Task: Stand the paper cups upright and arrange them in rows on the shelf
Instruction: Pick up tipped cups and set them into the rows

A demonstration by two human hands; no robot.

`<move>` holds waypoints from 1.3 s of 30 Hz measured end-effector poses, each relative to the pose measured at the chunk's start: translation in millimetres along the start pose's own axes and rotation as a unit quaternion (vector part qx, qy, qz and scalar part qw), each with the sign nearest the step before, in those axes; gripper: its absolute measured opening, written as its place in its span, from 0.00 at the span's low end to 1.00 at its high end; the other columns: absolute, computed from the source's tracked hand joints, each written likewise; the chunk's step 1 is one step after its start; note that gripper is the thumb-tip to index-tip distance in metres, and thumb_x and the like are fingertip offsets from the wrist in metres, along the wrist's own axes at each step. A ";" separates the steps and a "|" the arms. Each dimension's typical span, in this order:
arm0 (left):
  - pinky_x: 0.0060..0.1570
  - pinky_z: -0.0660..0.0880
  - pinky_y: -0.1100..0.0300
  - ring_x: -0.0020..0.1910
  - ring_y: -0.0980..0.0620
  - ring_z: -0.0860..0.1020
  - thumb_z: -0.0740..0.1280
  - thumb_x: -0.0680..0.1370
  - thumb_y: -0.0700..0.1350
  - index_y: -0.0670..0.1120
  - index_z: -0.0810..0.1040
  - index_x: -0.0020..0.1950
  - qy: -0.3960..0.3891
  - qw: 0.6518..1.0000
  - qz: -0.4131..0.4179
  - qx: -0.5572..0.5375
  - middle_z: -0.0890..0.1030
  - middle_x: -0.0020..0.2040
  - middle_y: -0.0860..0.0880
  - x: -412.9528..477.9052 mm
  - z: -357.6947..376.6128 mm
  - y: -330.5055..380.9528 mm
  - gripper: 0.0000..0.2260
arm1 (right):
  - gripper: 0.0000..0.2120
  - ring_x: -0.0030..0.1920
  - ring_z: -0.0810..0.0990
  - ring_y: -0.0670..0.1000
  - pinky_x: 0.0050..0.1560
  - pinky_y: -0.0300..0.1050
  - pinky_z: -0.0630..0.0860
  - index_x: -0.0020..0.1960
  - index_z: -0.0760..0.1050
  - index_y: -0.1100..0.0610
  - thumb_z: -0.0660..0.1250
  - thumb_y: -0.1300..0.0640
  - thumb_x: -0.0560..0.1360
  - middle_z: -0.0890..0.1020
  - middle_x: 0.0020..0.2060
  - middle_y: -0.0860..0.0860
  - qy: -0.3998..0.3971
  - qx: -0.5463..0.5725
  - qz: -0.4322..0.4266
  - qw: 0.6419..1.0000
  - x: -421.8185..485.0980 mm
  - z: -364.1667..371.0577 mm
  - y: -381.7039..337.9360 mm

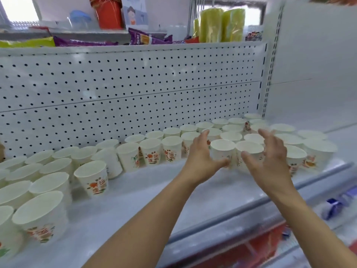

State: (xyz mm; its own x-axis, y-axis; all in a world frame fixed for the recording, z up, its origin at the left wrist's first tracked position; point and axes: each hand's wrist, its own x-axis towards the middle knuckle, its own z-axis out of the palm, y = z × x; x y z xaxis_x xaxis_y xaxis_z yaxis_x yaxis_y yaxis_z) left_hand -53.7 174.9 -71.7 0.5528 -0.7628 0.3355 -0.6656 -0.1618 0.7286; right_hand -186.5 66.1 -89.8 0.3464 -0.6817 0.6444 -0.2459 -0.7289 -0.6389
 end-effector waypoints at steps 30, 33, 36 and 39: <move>0.53 0.78 0.59 0.54 0.60 0.79 0.76 0.64 0.62 0.56 0.75 0.66 0.209 0.968 -0.108 -0.082 0.80 0.59 0.57 -250.8 -162.7 -31.9 0.32 | 0.27 0.51 0.79 0.37 0.45 0.30 0.77 0.60 0.77 0.49 0.73 0.43 0.63 0.79 0.55 0.42 -0.219 0.316 0.001 0.923 -143.3 32.8 -190.9; 0.57 0.77 0.56 0.58 0.59 0.77 0.74 0.62 0.66 0.56 0.75 0.66 0.253 0.959 -0.123 -0.039 0.78 0.61 0.58 -289.9 -198.0 -45.7 0.35 | 0.26 0.47 0.80 0.37 0.39 0.29 0.75 0.57 0.77 0.47 0.72 0.41 0.60 0.80 0.53 0.41 -0.245 0.342 -0.016 0.907 -174.9 49.4 -235.4; 0.59 0.72 0.66 0.61 0.63 0.73 0.76 0.65 0.61 0.55 0.75 0.65 0.284 0.950 -0.128 -0.008 0.75 0.63 0.60 -323.2 -229.8 -58.4 0.30 | 0.25 0.47 0.81 0.39 0.42 0.32 0.78 0.56 0.78 0.48 0.73 0.42 0.61 0.81 0.51 0.42 -0.268 0.352 -0.034 0.896 -200.2 65.3 -268.6; 0.56 0.72 0.69 0.61 0.62 0.73 0.75 0.66 0.60 0.54 0.74 0.66 0.302 0.943 -0.137 -0.008 0.75 0.63 0.59 -354.5 -258.0 -70.6 0.30 | 0.23 0.51 0.81 0.45 0.48 0.41 0.80 0.58 0.78 0.49 0.75 0.46 0.65 0.81 0.54 0.43 -0.283 0.353 -0.049 0.891 -218.9 81.2 -291.6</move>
State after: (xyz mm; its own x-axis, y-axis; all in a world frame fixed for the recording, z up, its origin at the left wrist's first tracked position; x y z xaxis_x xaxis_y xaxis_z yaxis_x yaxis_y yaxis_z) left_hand -73.3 618.3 -88.0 0.8909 -0.1965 0.4095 -0.4517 -0.2881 0.8444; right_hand -117.0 433.0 -78.7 0.7845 -0.3315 0.5240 0.3710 -0.4263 -0.8250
